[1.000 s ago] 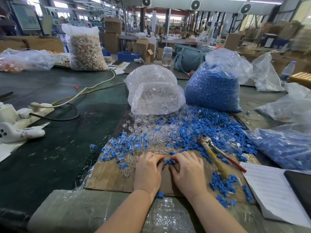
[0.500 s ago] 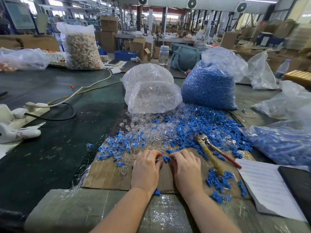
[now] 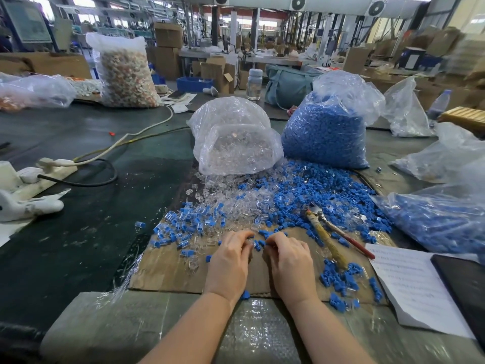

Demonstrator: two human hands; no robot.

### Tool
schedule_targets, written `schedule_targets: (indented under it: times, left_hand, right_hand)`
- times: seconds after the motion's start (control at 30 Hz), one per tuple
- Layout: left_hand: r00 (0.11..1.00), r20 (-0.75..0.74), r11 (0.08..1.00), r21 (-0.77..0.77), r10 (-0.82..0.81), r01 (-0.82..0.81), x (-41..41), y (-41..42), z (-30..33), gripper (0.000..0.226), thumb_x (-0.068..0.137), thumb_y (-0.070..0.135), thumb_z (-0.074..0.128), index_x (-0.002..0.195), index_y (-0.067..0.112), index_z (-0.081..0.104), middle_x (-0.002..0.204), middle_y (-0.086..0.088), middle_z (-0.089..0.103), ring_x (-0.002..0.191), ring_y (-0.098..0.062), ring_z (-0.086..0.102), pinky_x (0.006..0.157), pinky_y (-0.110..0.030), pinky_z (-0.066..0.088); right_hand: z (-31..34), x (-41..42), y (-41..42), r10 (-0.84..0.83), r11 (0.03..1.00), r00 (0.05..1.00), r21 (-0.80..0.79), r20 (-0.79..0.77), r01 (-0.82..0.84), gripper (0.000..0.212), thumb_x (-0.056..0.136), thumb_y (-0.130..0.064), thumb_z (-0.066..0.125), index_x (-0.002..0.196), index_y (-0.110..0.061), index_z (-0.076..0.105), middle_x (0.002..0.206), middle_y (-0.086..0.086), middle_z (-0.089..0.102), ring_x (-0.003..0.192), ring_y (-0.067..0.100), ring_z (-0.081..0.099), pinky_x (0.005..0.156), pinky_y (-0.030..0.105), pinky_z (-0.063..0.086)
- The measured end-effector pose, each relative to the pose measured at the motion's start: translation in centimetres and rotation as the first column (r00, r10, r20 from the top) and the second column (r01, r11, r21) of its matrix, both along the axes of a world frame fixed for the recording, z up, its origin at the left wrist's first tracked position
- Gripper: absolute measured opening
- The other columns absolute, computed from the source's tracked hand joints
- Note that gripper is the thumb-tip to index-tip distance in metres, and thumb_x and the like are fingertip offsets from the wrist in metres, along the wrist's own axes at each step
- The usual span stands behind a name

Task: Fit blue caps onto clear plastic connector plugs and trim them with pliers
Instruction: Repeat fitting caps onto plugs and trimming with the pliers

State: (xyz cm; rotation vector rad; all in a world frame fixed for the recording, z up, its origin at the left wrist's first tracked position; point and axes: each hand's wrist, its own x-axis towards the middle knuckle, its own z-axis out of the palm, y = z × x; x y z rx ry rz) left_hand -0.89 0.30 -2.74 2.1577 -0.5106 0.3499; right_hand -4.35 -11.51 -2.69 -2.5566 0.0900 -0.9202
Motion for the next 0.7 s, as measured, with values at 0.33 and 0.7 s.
schedule_targets:
  times: [0.33,0.7]
  left_hand:
    - [0.975,-0.219,0.981,-0.193,-0.028,-0.015,0.11,0.32,0.06,0.023,0.086,0.007,0.063,0.095,0.028,0.059,0.083,0.018,0.061,0.079,0.008,0.059,0.075,-0.003,0.045]
    - [0.948,-0.311,0.964,-0.266,-0.076,-0.01,0.41,0.55,0.28,0.02,0.088,0.01,0.06,0.082,0.029,0.057,0.077,0.008,0.065,0.07,0.005,0.061,0.067,-0.009,0.049]
  right_hand:
    - [0.08,-0.3,-0.53,0.091,0.979,0.995,0.19,-0.048,-0.081,0.006,0.083,-0.004,0.067,0.082,-0.01,0.066,0.076,-0.001,0.066,0.071,0.017,0.058,0.066,0.028,0.047]
    - [-0.09,-0.17,-0.24,0.093,0.989,0.993,0.124,-0.071,-0.083,0.011,0.087,-0.019,0.066,0.079,-0.013,0.061,0.073,-0.001,0.061,0.069,0.02,0.054,0.064,0.034,0.045]
